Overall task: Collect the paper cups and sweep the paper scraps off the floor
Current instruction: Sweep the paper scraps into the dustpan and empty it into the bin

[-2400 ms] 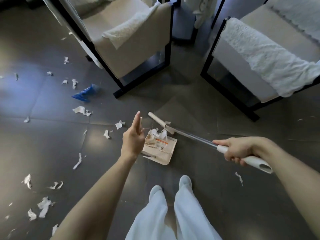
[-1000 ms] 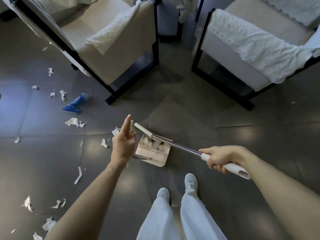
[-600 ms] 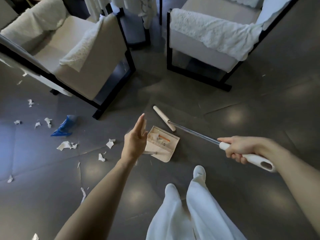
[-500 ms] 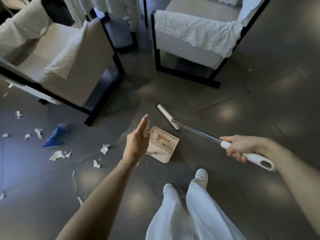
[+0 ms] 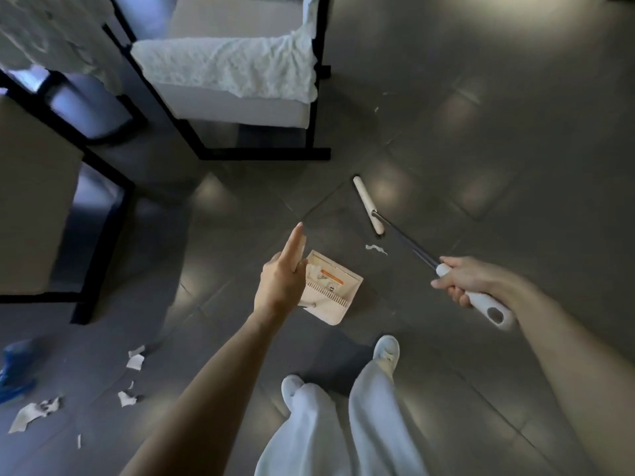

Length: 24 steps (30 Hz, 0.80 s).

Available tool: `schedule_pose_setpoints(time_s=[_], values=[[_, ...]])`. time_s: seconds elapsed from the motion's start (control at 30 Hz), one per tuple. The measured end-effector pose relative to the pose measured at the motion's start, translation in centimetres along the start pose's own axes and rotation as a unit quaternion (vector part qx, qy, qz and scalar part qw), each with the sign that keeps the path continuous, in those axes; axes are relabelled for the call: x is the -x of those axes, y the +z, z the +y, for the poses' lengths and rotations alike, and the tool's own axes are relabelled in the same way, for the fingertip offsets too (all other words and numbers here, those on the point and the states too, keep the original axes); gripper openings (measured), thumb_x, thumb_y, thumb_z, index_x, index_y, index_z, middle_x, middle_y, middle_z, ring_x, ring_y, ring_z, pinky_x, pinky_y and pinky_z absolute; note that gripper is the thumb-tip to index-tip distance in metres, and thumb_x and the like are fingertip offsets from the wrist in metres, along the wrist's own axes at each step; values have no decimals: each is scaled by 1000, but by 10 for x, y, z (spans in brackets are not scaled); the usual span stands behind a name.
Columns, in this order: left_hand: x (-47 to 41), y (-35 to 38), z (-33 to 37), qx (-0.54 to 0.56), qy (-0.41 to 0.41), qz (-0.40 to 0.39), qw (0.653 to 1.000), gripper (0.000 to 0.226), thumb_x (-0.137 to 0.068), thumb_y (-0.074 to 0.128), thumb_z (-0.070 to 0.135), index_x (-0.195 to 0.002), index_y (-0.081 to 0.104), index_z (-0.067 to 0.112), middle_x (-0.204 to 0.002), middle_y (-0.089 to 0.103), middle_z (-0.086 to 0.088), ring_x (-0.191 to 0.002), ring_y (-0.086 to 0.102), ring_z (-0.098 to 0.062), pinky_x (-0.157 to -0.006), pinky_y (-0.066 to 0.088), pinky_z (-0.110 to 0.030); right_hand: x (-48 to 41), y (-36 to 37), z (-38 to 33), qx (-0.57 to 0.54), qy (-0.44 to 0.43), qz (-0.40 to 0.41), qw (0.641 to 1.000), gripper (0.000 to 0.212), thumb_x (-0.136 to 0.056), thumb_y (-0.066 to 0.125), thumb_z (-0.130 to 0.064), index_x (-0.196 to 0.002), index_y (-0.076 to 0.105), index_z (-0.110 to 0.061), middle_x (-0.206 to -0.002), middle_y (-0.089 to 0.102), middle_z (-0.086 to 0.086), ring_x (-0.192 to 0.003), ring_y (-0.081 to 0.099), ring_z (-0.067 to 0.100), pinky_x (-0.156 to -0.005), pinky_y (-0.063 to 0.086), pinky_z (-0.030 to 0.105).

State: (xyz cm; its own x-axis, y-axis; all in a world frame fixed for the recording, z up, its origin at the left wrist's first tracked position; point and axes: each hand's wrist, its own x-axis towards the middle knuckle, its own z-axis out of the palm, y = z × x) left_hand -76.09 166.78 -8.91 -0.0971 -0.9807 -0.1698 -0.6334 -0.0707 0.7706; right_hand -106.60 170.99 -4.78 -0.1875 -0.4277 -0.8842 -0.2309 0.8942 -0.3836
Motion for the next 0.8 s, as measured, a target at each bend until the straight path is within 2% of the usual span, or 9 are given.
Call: schedule_pose_setpoints(time_s=[0.13, 0.3, 0.4, 0.5, 0.57, 0.67, 0.8], values=[[-25, 46, 32, 13, -11, -13, 1000, 70, -95, 49, 12, -136, 18, 59, -129, 59, -4, -118, 55, -25, -86, 35, -20, -23, -41, 6, 61, -24, 20, 998, 76, -91, 63, -9, -153, 19, -21, -47, 44, 5, -41, 41, 13, -38, 36, 23], [-65, 75, 62, 4, 5, -43, 999, 68, -94, 50, 9, -142, 26, 51, -133, 57, -3, -119, 55, -24, -87, 37, -19, -51, -68, 17, 138, -15, 11, 990, 68, -95, 57, -17, -153, 20, -23, -61, 50, 9, -48, 46, 17, -44, 40, 26], [-77, 79, 71, -6, 1, -41, 999, 66, -92, 54, 10, -145, 31, 41, -135, 56, -3, -122, 53, -23, -88, 33, -15, -58, -77, 25, 167, 2, -9, 986, 66, -97, 54, -19, -152, 20, -27, -60, 50, 9, -45, 45, 16, -44, 39, 25], [-82, 86, 81, -37, 30, -42, 998, 66, -92, 56, 8, -148, 32, 32, -133, 58, -5, -120, 55, -26, -91, 33, -14, -58, -85, 28, 217, 29, -38, 975, 70, -97, 51, -20, -153, 11, -31, -53, 52, 8, -43, 47, 17, -47, 42, 25], [-84, 88, 87, -49, 30, -42, 997, 65, -93, 56, 8, -148, 31, 31, -131, 59, -8, -118, 56, -28, -96, 36, -20, -57, -84, 31, 181, 45, -79, 979, 75, -95, 54, -13, -153, 10, -33, -51, 50, 6, -43, 45, 14, -46, 42, 26], [-85, 88, 88, -36, 40, -40, 998, 65, -92, 55, 3, -148, 31, 26, -131, 59, -11, -121, 54, -30, -101, 37, -28, -51, -82, 33, 65, 80, -135, 986, 81, -92, 52, 4, -152, 13, -35, -44, 42, 0, -38, 36, 8, -36, 35, 18], [-77, 80, 75, -41, 21, -12, 999, 65, -92, 50, 5, -147, 32, 35, -127, 61, -8, -119, 55, -27, -98, 38, -26, -36, -97, 21, 72, 79, -180, 978, 78, -93, 48, 7, -151, 17, -35, -47, 38, -2, -36, 33, 5, -33, 31, 15]])
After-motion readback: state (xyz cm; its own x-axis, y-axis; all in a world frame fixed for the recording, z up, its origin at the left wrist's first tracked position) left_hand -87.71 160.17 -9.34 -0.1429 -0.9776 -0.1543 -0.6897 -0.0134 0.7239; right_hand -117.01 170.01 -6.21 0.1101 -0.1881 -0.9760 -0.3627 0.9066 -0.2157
